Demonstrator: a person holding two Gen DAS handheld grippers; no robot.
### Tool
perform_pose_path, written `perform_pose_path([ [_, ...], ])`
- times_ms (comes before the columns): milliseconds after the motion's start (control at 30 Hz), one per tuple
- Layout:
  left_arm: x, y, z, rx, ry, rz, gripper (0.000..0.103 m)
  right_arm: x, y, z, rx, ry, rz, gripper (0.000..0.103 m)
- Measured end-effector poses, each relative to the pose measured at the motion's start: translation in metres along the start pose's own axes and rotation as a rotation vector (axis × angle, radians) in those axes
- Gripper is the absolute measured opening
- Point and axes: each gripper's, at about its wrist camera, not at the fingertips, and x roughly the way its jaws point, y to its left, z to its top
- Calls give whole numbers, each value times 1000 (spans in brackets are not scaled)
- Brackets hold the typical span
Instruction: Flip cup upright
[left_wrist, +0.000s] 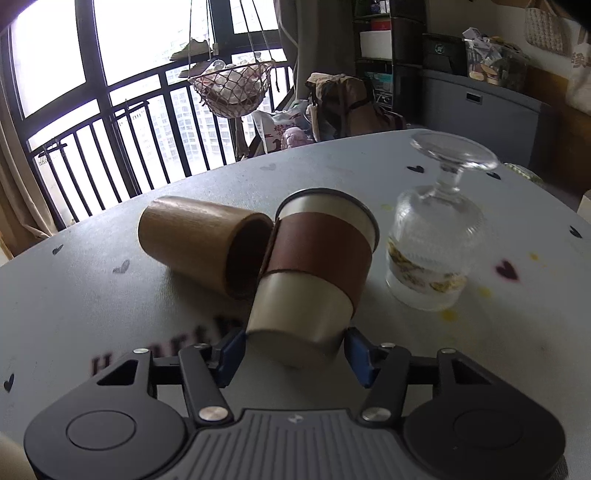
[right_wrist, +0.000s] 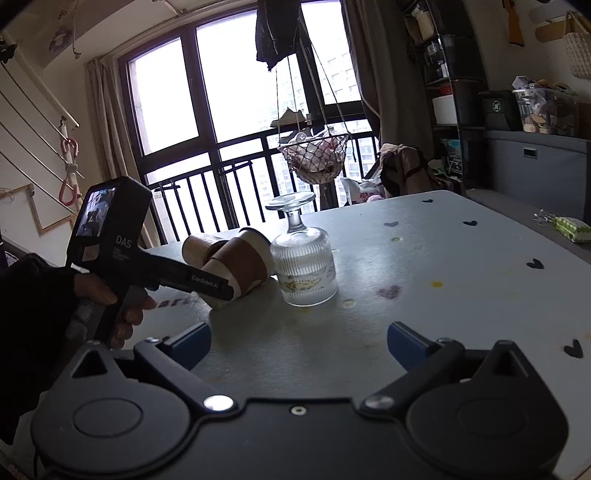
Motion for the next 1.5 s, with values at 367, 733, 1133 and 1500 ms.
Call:
perform_pose_path([
  [367, -71, 18, -74, -22, -21, -57, 58, 14, -5, 40, 15, 23, 62, 103],
  [733, -111, 50, -120, -58, -43, -86, 58, 52, 17, 52, 231, 171, 227, 103],
  [1133, -122, 66, -140, -39, -72, -151, 57, 139, 40, 31, 601, 447, 318, 99],
  [1500, -121, 77, -150, -38, -94, -205, 56, 161, 49, 26, 626, 510, 333, 83],
])
